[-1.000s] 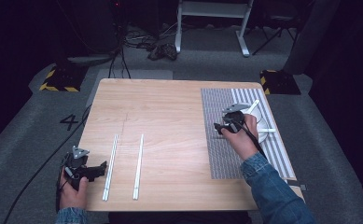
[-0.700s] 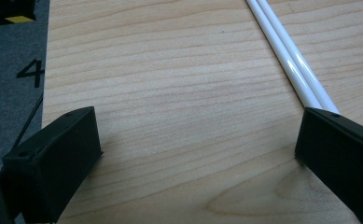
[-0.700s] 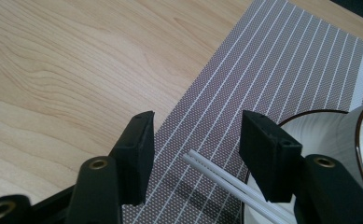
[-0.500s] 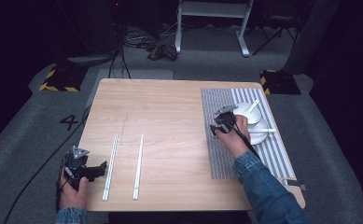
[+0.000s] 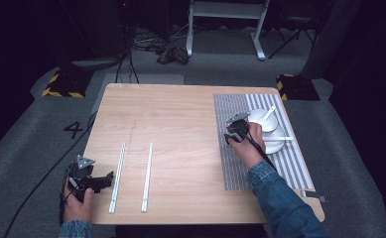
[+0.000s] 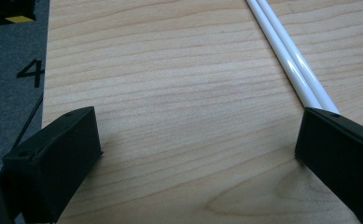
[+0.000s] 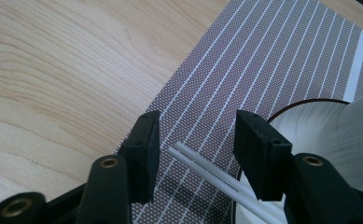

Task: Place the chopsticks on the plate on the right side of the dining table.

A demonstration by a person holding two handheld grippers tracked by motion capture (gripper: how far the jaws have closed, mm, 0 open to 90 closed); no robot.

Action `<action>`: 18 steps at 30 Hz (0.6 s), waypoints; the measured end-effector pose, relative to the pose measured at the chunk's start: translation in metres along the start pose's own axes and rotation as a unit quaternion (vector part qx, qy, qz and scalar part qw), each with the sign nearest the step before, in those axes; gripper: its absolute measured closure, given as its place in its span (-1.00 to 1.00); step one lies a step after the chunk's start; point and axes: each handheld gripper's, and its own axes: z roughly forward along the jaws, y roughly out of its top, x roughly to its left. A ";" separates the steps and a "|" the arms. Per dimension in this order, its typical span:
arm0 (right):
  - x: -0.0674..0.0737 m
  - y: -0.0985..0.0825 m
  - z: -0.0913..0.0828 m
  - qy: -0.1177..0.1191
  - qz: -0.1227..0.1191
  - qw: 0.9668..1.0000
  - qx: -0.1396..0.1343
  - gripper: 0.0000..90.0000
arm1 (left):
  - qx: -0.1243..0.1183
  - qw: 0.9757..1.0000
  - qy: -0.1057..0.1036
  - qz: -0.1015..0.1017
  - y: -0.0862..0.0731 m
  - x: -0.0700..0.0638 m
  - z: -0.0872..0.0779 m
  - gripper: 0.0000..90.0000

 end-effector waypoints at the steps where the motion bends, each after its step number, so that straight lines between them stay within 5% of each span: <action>1: 0.000 0.000 0.000 0.000 0.000 1.000 0.000 0.15 | 0.000 1.000 0.000 0.000 0.000 0.000 0.000 -1.00; 18: -0.002 -0.001 0.002 -0.009 -0.004 1.000 0.006 0.14 | 0.000 1.000 0.000 0.000 0.000 0.000 0.000 -1.00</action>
